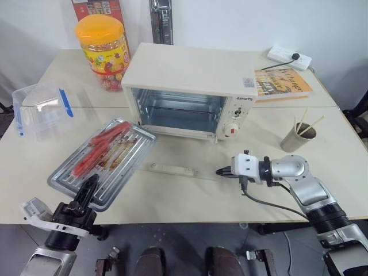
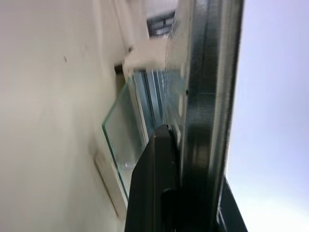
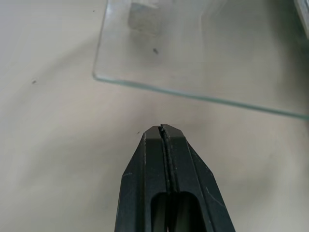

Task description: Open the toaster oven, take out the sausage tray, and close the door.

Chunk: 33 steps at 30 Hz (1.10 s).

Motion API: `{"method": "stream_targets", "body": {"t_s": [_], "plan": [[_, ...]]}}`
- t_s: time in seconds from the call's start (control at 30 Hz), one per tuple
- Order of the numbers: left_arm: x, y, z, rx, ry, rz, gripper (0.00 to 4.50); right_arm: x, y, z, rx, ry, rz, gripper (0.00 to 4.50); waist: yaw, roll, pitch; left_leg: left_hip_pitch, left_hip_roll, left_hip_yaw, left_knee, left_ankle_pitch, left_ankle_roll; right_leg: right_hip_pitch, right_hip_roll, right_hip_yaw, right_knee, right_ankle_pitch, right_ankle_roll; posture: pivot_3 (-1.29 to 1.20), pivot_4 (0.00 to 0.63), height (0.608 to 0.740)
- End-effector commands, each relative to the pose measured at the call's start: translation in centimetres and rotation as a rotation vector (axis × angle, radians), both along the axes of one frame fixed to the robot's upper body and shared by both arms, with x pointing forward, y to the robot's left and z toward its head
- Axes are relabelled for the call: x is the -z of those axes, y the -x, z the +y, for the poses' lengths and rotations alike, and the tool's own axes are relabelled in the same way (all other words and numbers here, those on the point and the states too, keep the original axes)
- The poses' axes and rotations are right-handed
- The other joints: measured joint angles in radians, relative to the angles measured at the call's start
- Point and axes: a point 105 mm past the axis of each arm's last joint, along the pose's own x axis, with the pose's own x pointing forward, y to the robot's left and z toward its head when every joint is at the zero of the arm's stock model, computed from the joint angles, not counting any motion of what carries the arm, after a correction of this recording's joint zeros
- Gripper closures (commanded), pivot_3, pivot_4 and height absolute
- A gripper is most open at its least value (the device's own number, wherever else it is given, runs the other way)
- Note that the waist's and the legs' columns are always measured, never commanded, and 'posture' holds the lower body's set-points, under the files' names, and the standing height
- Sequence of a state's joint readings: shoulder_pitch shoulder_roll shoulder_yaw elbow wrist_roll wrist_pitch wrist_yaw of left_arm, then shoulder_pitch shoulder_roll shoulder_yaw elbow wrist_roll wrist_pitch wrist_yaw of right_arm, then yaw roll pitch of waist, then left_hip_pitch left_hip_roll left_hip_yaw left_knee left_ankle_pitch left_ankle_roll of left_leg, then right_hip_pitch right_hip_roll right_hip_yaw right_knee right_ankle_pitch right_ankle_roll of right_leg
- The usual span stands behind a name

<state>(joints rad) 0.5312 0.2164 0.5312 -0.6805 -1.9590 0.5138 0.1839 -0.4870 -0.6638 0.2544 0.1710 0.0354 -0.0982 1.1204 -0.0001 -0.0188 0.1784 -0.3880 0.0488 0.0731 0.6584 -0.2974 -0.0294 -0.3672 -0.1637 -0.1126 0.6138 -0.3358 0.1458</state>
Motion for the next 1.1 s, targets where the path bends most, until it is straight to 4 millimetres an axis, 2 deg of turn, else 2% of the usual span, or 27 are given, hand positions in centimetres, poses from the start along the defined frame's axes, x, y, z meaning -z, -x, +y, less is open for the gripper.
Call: {"method": "stream_targets", "body": {"t_s": [0.03, 0.23, 0.33, 0.43, 0.57, 0.67, 0.8, 0.97, 1.1], "plan": [[-1.5, 0.6, 0.1, -0.027, -0.009, -0.056, 4.50, 0.1, 0.0, 0.5, -0.020, 0.000, -0.009, 4.48, 0.000, 0.000, 0.000, 0.000, 0.000, 0.000, 0.000, 0.000, 0.000, 0.000, 0.000, 0.000, 0.000, 0.000, 0.000, 0.00, 0.150, 0.740], [-1.0, 1.7, 2.0, -0.143, 0.011, -0.052, 4.50, -0.2, -0.4, 1.2, -0.051, -0.013, -0.025, 4.48, -0.003, 0.000, 0.000, 0.000, 0.001, 0.000, 0.000, -0.001, 0.000, 0.000, 0.001, 0.000, -0.001, 0.000, 0.000, 0.00, 0.150, 0.740], [-0.8, 1.8, 3.8, -0.218, 0.032, -0.074, 4.50, -1.0, -0.4, 2.1, -0.073, -0.054, -0.021, 4.48, -0.002, 0.000, 0.000, 0.000, 0.001, 0.000, 0.000, -0.001, 0.000, 0.000, 0.001, 0.000, -0.001, 0.000, 0.000, 0.00, 0.150, 0.740], [-0.6, 1.6, 4.0, -0.219, 0.036, -0.077, 4.50, -1.9, -0.3, 2.6, -0.094, -0.075, -0.019, 4.48, 0.000, 0.000, 0.000, 0.000, 0.001, 0.000, 0.001, -0.001, 0.000, 0.000, 0.001, 0.000, -0.001, 0.000, 0.000, 0.00, 0.150, 0.740], [-0.4, 1.3, 4.4, -0.215, 0.033, -0.075, 4.50, -5.0, 0.2, 3.8, -0.112, -0.179, 0.018, 4.48, 0.000, 0.001, 0.000, -0.002, 0.001, 0.000, 0.003, -0.003, 0.002, 0.000, 0.001, 0.000, -0.001, 0.000, 0.000, 0.00, 0.150, 0.740], [-0.1, 1.7, 5.2, -0.245, 0.032, -0.060, 4.50, -6.3, 0.2, 3.9, -0.097, -0.209, 0.039, 4.48, 0.000, 0.001, 0.000, -0.002, 0.001, -0.001, 0.003, -0.003, 0.002, 0.000, 0.001, -0.001, -0.001, 0.000, 0.000, 0.00, 0.150, 0.740], [-0.1, 2.5, 6.0, -0.271, 0.002, -0.058, 4.50, -9.7, -0.7, 3.5, -0.054, -0.283, 0.028, 4.48, -0.001, 0.001, 0.001, -0.002, 0.001, 0.000, 0.003, -0.004, 0.002, -0.001, 0.001, 0.000, -0.001, 0.000, 0.000, 0.00, 0.150, 0.740], [0.3, 1.7, 4.7, -0.168, -0.012, -0.031, 4.50, -12.8, -1.8, 3.4, -0.029, -0.344, -0.022, 4.48, 0.001, 0.001, 0.001, -0.003, 0.001, 0.000, 0.003, -0.005, 0.003, -0.001, 0.001, 0.000, -0.002, 0.000, 0.000, 0.00, 0.150, 0.740], [0.0, 0.7, 3.6, -0.058, -0.047, -0.035, 4.50, -13.8, -1.0, 3.4, -0.067, -0.332, -0.024, 4.48, 0.002, 0.001, 0.001, -0.003, 0.001, 0.000, 0.004, -0.005, 0.003, -0.001, 0.001, 0.000, -0.001, 0.000, 0.000, 0.00, 0.150, 0.740]]}}
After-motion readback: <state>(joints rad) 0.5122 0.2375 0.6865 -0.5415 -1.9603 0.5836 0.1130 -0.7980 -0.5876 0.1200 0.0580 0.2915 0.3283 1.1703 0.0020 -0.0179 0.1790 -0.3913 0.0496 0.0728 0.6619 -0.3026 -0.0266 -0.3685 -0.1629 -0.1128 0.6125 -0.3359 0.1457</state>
